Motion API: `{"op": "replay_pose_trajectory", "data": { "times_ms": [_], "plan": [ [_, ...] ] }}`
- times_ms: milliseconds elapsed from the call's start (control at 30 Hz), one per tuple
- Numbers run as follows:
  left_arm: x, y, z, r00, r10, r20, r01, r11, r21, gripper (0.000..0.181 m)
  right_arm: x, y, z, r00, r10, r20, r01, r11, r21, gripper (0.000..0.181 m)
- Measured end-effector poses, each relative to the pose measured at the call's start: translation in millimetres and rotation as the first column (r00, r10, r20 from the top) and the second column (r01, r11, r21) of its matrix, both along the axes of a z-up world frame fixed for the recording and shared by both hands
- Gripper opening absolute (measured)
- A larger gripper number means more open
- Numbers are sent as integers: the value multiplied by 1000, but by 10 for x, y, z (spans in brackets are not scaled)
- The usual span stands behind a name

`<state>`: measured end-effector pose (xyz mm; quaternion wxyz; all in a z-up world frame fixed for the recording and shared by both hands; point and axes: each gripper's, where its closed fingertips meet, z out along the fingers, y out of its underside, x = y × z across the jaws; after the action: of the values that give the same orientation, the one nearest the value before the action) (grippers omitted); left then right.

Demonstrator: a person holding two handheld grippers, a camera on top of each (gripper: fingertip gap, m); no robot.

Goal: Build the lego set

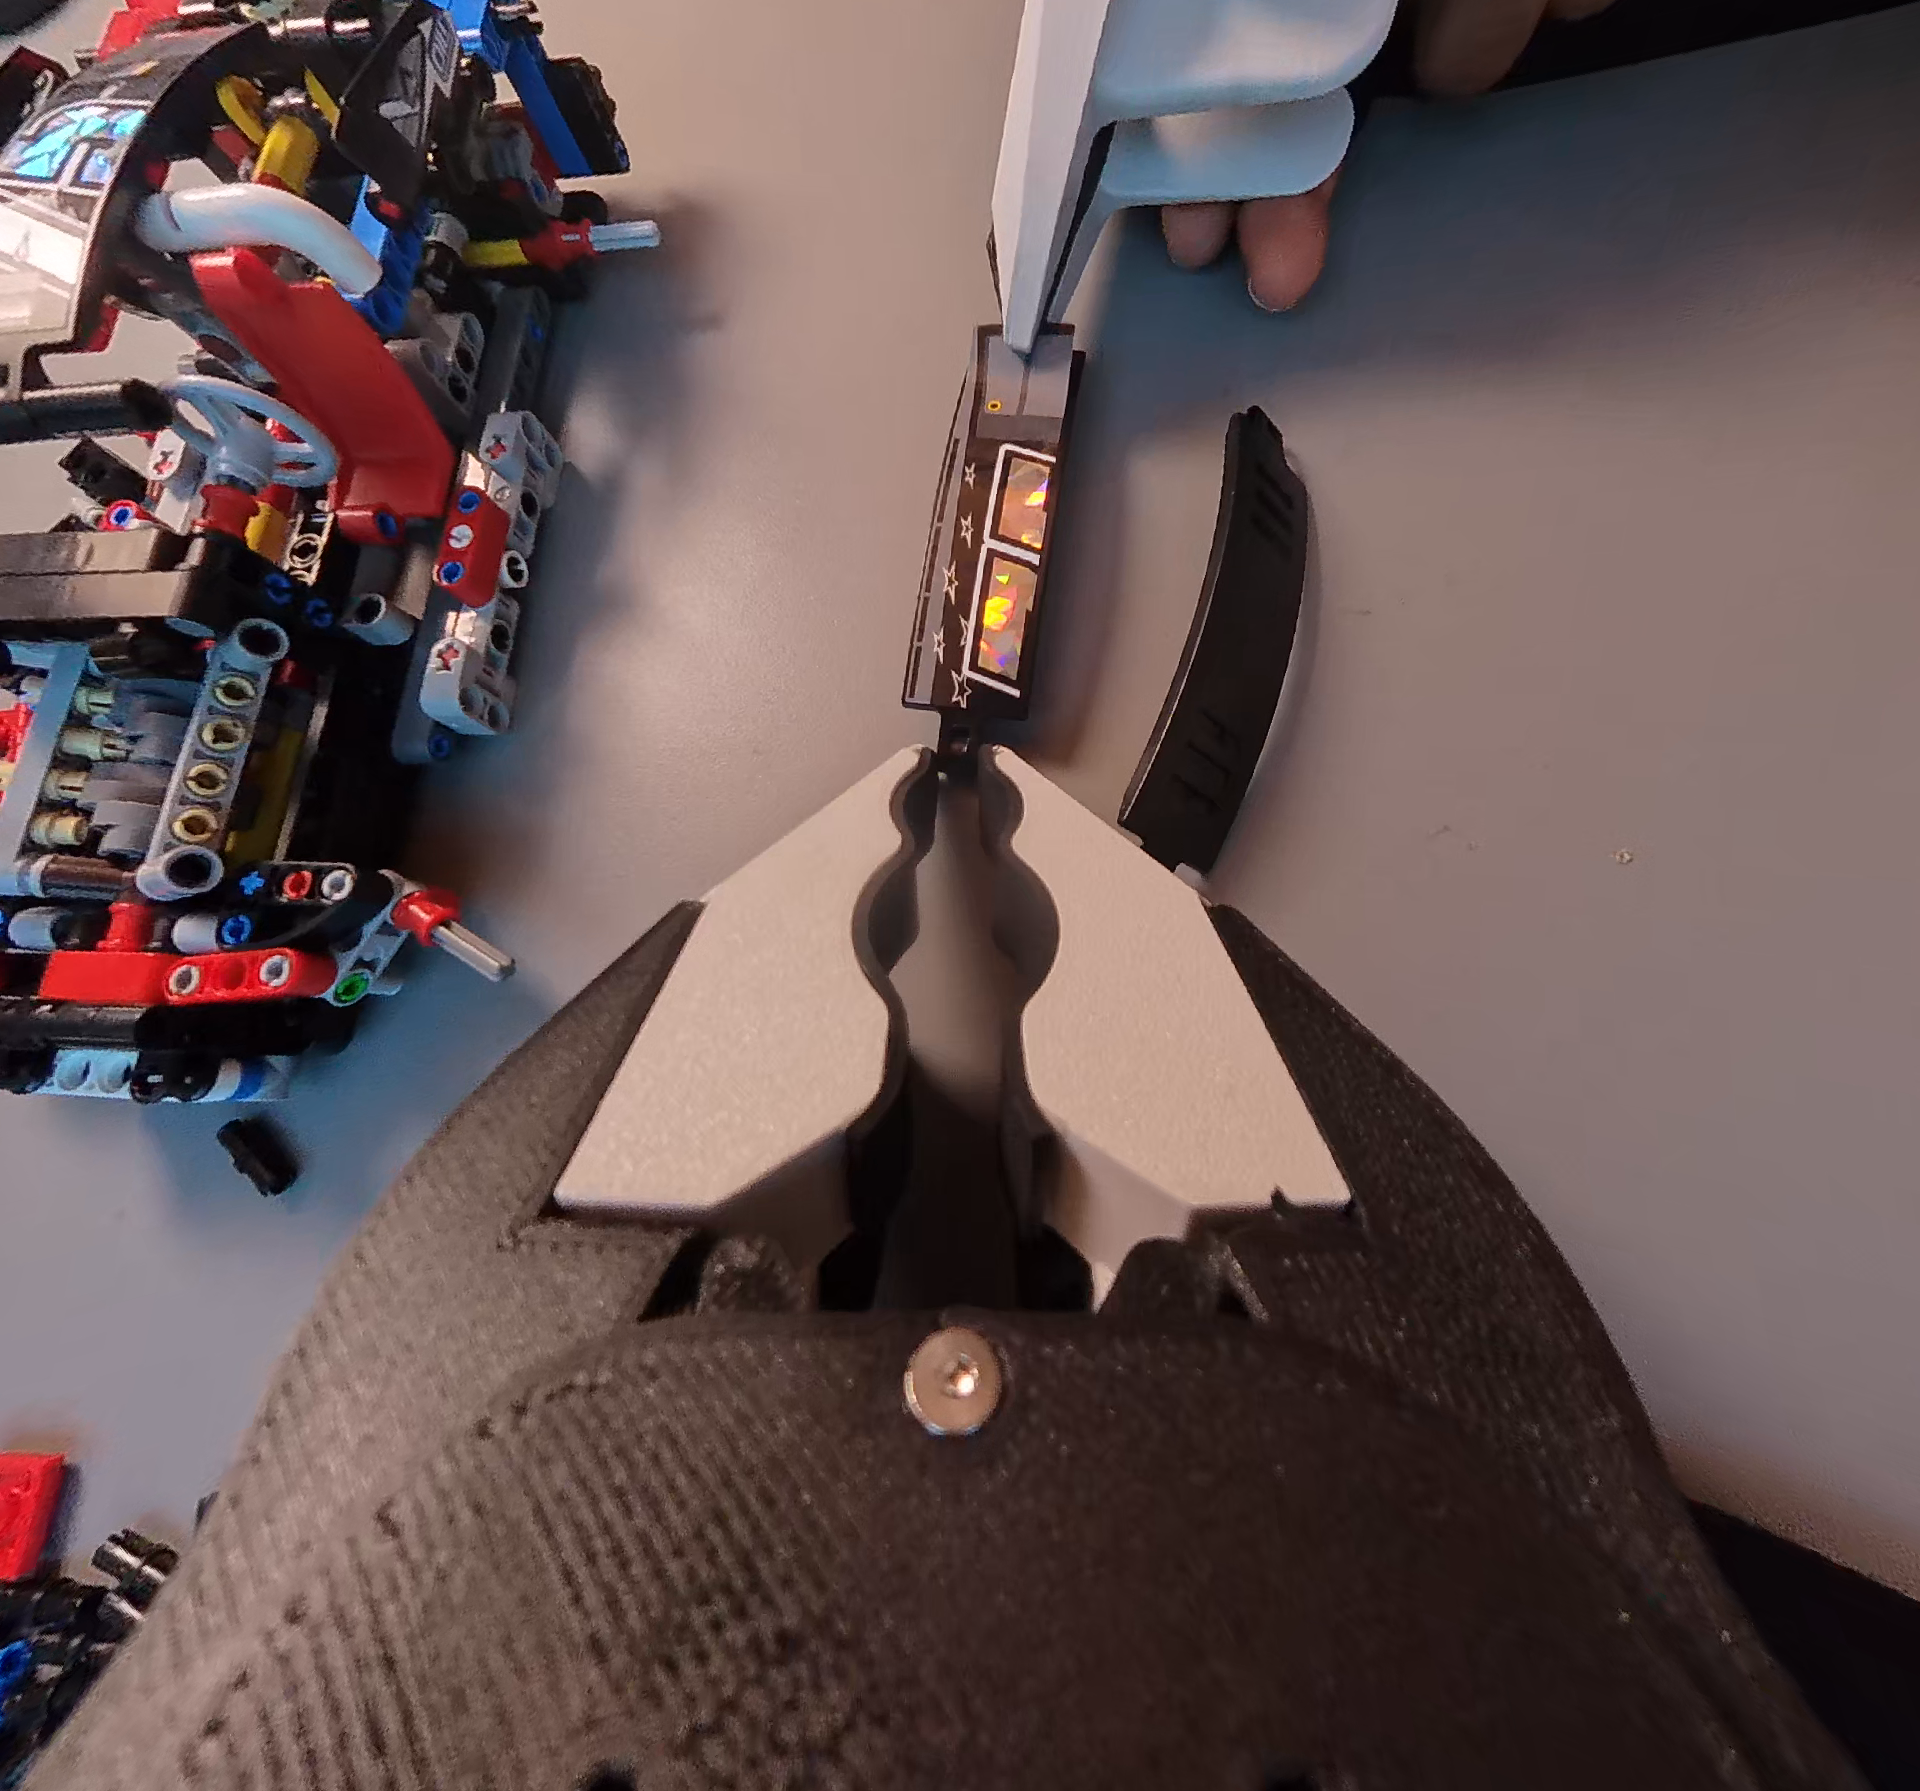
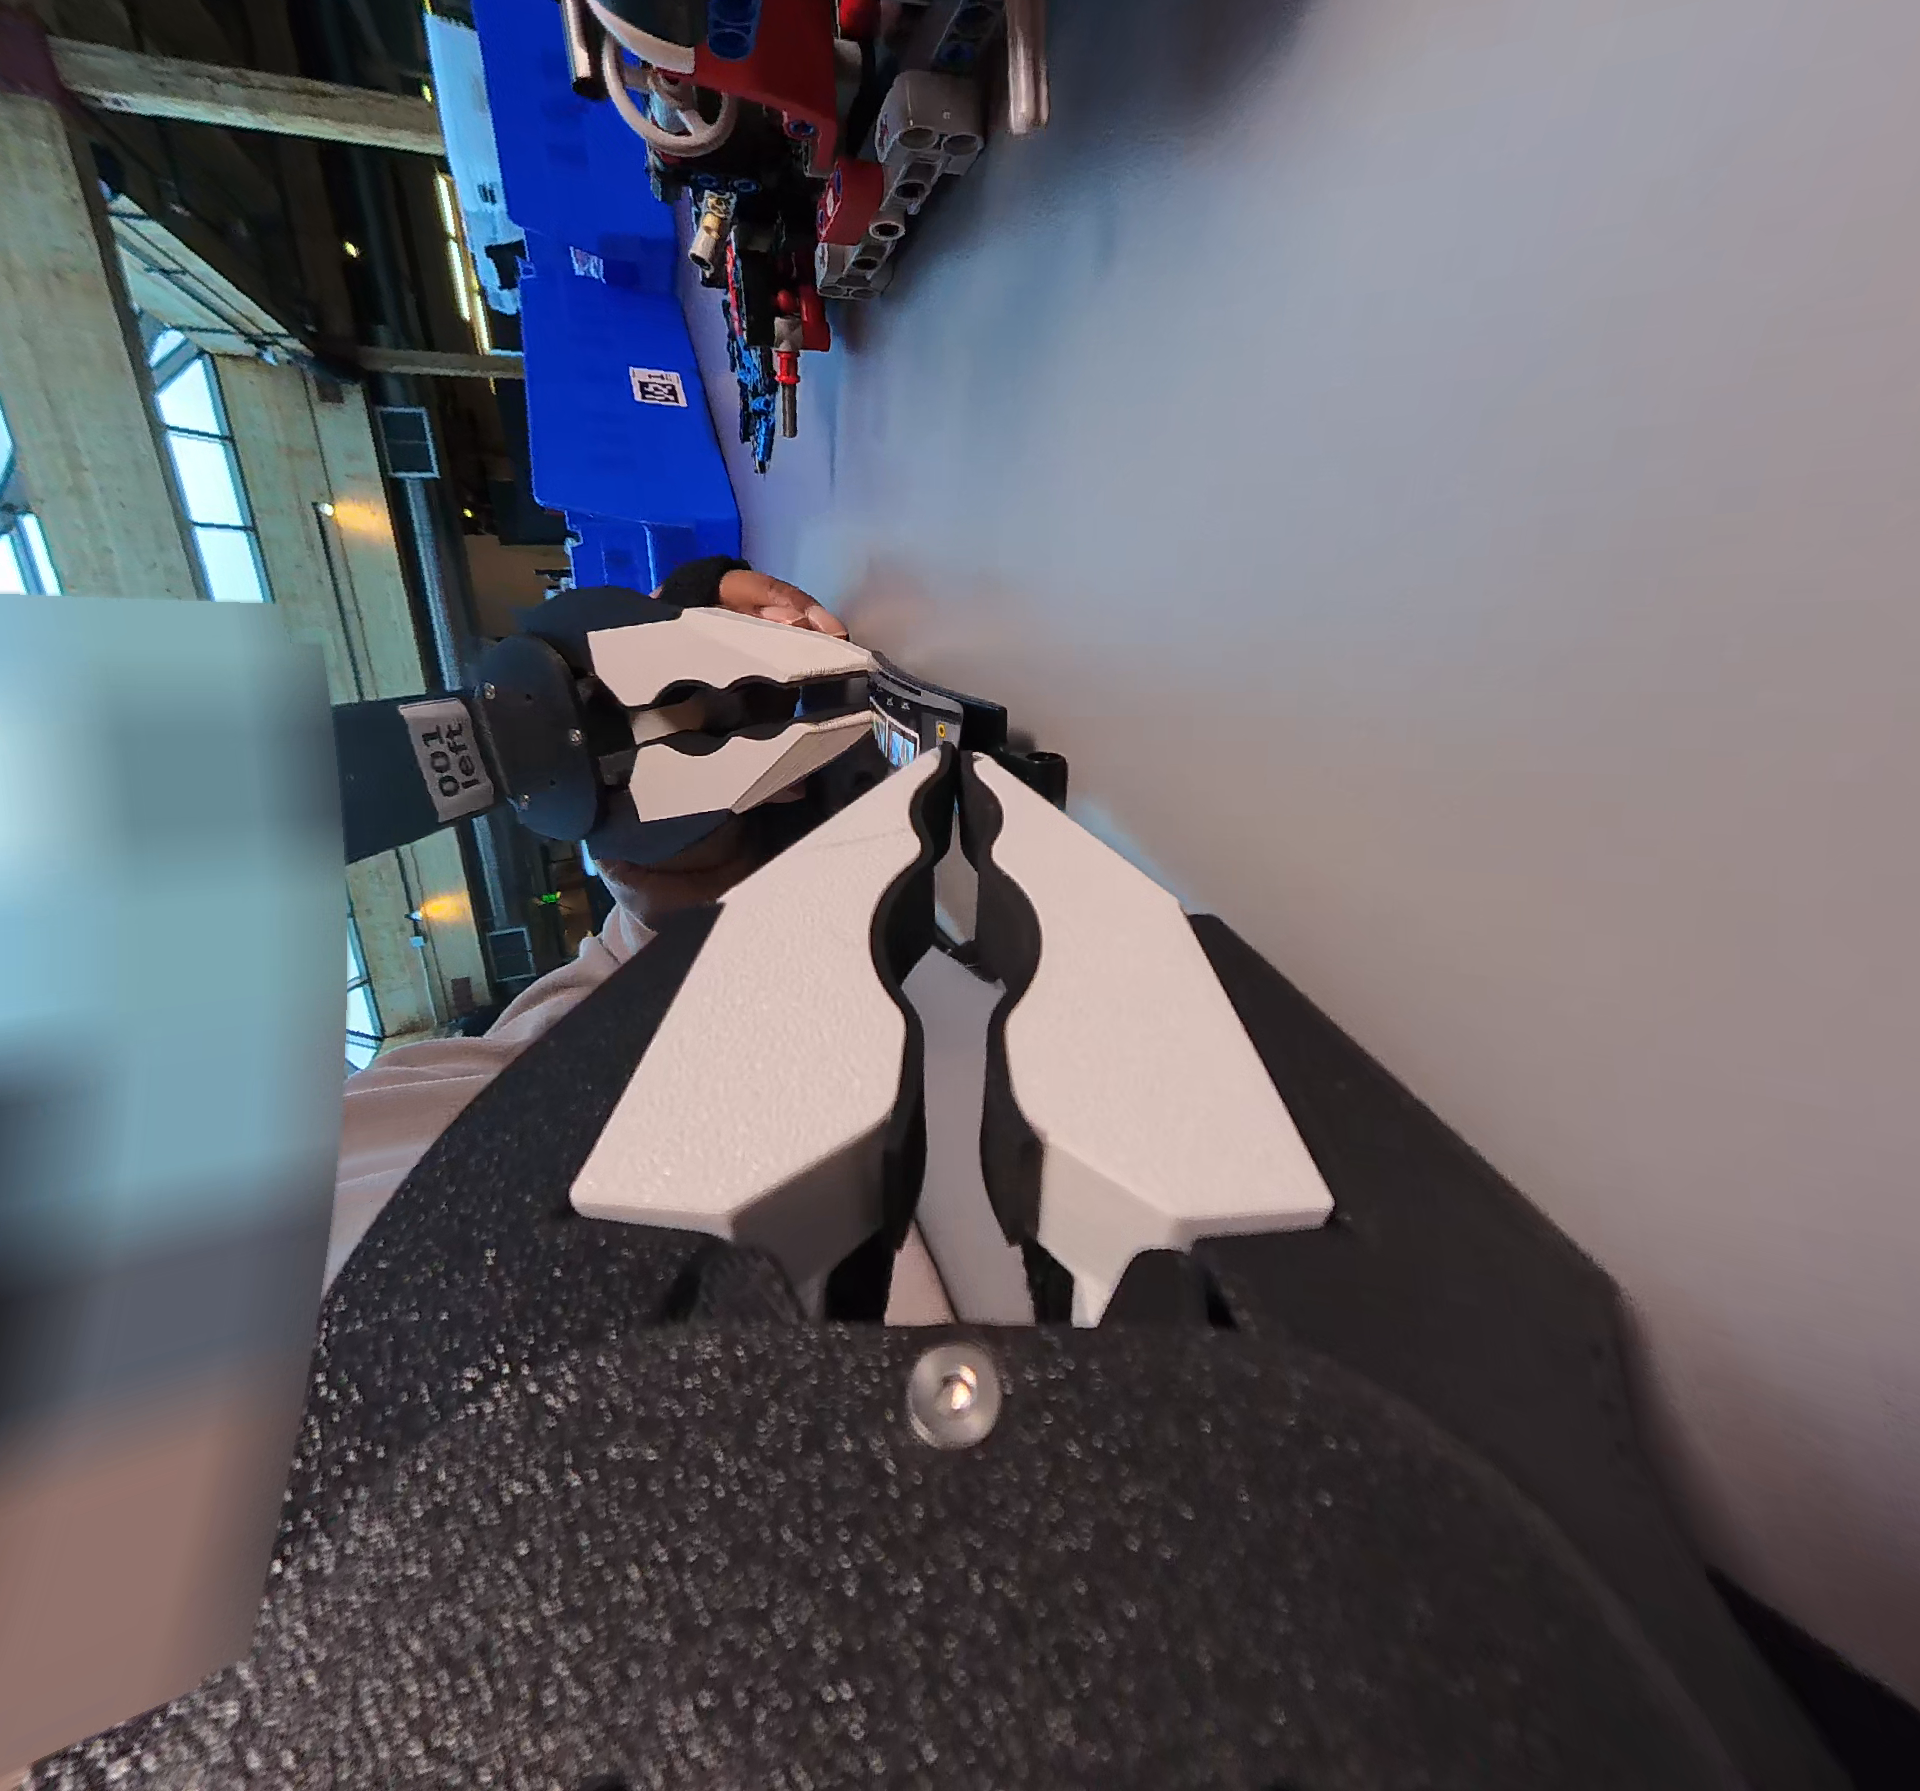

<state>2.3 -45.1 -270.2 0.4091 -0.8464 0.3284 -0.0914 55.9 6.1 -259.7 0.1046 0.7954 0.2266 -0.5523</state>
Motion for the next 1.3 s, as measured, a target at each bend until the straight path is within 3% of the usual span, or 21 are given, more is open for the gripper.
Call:
{"op": "replay_pose_trajectory", "data": {
  "times_ms": [733,1100,1300],
  "plan": [
    [2,-2,-1,996,93,-1,-93,996,-7,5,3,15,6,999,36,29,-41,985,166,0],
    [1,-5,1,989,144,-13,-144,990,-2,4,0,24,13,993,67,101,-96,942,321,2],
    [5,-14,1,990,141,-7,-141,990,-6,4,24,99,26,987,51,153,-113,894,434,18]
  ]
}}
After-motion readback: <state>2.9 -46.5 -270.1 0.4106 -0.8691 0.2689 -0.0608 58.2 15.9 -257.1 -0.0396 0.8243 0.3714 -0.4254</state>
